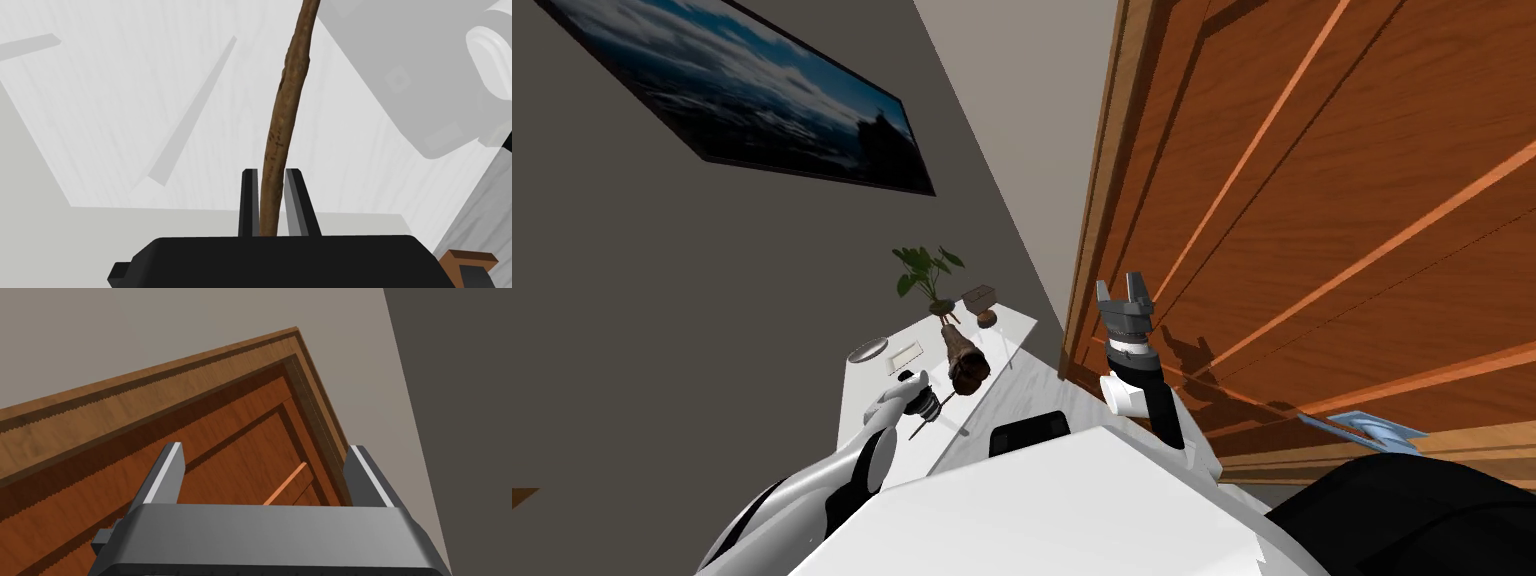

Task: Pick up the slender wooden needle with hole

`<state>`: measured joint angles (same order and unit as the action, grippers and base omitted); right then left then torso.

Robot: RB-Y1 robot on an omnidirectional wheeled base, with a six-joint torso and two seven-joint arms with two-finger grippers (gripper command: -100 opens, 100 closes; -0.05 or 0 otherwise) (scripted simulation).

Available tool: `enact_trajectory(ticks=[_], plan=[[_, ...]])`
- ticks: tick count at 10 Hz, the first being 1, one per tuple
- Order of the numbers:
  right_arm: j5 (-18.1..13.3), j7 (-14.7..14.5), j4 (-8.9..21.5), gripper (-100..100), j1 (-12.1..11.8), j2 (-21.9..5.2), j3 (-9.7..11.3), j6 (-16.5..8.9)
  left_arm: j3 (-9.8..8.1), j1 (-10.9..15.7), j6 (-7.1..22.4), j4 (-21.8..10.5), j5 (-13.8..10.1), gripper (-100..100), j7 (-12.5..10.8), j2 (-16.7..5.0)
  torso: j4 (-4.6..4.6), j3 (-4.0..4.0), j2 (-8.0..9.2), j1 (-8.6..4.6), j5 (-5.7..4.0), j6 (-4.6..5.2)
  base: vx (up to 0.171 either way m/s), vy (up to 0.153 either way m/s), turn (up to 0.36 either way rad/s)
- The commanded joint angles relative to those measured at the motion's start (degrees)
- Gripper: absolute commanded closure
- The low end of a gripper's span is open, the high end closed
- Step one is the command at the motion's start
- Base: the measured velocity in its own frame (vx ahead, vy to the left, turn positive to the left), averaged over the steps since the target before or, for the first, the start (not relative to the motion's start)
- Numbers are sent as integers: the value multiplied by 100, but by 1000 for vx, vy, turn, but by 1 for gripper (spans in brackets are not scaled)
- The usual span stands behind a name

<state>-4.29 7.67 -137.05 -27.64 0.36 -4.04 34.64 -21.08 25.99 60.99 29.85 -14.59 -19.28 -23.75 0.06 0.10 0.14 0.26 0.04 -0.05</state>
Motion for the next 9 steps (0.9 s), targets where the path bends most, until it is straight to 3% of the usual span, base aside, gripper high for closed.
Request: enact_trajectory(ticks=[1,2,4,5,7,8,9], plan=[[0,0,0,0,0,0,0,0,-263,-36,87,88,28,100,-6,-17,0,0,0,0,0,0,-25,-3,5],[0,0,0,0,-1,0,0,0,-447,-98,148,86,250,100,32,-89,-3,-6,-11,3,0,-7,-46,-2,-318],[0,0,0,0,0,0,0,0,-766,-98,148,86,250,100,32,-89,-1,-4,-6,4,3,0,-48,2,-126],[0,0,0,0,-1,0,-1,0,-953,-160,209,83,472,100,70,-160,-4,-8,-12,5,2,-9,-66,-22,-322],[0,0,0,0,0,0,0,0,-1269,-160,209,83,472,100,70,-160,-1,-2,-3,-1,2,-4,-49,-7,-114],[0,0,0,0,-1,0,-1,0,-1171,-158,222,93,462,100,71,-157,-4,-7,-12,6,2,-11,-8,0,8],[0,0,0,0,-1,0,-1,0,-1188,-157,212,85,465,0,75,-160,-5,-12,-21,8,4,-9,0,0,0]])
